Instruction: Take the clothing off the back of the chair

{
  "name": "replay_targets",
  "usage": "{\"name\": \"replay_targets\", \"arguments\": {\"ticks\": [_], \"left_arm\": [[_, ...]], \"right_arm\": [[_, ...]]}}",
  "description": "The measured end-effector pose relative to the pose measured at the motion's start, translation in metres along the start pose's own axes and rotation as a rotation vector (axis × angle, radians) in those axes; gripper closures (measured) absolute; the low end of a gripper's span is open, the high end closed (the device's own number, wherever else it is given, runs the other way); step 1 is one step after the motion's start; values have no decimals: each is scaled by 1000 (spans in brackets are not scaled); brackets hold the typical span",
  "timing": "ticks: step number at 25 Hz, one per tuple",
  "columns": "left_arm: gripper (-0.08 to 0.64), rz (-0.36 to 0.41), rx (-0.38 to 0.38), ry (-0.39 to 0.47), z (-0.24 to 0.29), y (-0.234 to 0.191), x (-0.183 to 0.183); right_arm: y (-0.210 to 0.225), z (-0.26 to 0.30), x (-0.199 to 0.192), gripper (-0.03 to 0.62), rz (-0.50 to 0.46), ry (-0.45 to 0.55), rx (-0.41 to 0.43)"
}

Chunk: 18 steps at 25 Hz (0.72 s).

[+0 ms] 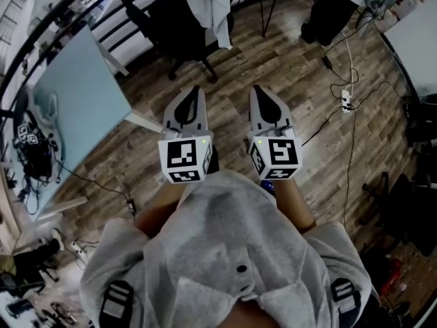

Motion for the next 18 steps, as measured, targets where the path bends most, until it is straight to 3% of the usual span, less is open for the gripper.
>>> {"name": "replay_targets", "arguments": {"ticks": [18], "left_arm": [[549, -35, -34, -25, 130, -101, 25]], "right_arm": [[1, 162, 37, 583, -43, -44, 11]]}}
Point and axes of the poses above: the fingertips, and each gripper's own axes: z forward along the fingers, y to its right, x out of its top, the point moved 5 cm from there along -z, backward along the fingers, and after that the axes turned 1 degree about y, right-handed, at the moved point
